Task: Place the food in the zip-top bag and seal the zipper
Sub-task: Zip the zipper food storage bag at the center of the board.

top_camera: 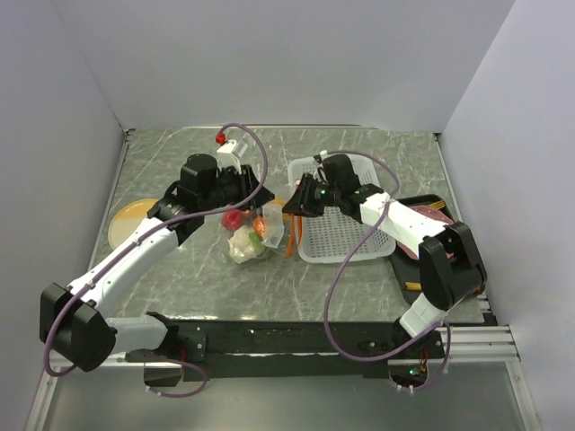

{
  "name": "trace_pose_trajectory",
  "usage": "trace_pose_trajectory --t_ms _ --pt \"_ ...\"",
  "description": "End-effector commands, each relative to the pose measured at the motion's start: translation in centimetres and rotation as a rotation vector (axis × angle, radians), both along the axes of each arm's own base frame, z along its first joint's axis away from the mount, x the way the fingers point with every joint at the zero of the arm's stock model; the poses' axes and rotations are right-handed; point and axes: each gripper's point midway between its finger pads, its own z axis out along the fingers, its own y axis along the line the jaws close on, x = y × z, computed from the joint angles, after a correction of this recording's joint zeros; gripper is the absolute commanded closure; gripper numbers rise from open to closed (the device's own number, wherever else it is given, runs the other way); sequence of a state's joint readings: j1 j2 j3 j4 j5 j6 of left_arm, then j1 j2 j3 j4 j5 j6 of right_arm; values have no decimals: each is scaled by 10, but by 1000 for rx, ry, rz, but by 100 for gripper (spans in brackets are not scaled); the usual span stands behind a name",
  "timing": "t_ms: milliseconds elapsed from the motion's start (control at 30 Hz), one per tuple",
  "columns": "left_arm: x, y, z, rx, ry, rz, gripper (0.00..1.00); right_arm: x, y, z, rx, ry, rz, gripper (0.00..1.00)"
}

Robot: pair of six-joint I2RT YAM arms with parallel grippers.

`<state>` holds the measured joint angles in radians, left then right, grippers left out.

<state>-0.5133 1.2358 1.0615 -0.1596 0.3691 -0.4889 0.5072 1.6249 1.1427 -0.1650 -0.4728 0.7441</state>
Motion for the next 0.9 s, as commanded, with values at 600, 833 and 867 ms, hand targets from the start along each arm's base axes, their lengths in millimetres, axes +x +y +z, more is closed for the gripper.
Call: trace_pose_trajectory --t_ms 600,833,867 --pt "6 -8 2 -16 -29 -54 69 2 -31 -23 -338 4 -98 75" --pt "4 -8 -1 -16 -19 -59 69 10 -38 1 -350 -87 -138 37" --pt "4 -8 -1 -16 -21 -59 69 10 -38 6 -345 -103 -140 36"
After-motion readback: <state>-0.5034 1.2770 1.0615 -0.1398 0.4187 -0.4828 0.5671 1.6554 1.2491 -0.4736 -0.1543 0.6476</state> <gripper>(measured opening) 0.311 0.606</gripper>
